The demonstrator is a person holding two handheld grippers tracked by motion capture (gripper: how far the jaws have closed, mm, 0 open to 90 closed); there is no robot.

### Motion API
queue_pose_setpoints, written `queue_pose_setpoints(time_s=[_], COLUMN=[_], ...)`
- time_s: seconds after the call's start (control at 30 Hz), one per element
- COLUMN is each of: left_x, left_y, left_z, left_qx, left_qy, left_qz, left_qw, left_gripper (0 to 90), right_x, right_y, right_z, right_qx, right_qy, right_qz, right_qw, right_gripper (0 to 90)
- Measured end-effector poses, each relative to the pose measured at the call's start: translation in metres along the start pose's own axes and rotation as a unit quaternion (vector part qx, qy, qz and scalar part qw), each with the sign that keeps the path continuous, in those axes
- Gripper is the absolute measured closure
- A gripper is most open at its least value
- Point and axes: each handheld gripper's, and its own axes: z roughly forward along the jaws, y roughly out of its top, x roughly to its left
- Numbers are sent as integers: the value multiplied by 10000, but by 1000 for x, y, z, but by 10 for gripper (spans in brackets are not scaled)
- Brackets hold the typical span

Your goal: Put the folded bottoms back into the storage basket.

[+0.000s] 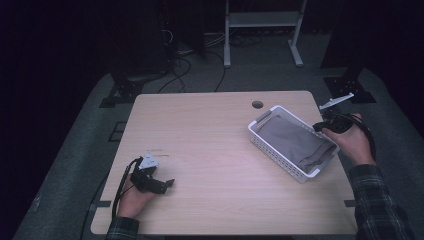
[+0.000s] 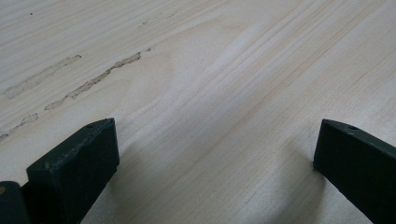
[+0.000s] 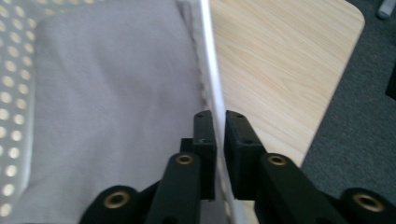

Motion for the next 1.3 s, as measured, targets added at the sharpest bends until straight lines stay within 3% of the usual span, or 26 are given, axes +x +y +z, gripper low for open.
queue_pose_setpoints(time_s=[0.3,0.67,1.1,1.3], left_x=[0,0,0,0], left_y=[0,0,0,0], left_z=[0,0,0,0], left_qx=[1,1,1,-1], left_qy=[0,-1,-1,0], left_qz=[-1,0,0,-1], left_qw=[10000,10000,10000,10000], left_gripper=[0,0,0,0], right_x=[-14,-16,11,25], right_y=[-14,-21,-22,-22], right_z=[8,12,13,10], right_qx=[236,339,280,249], right_qy=[-268,-84,532,653], right_qz=[199,301,294,175], right_qw=[9992,9989,9978,9974], right_gripper=[895,896,895,896])
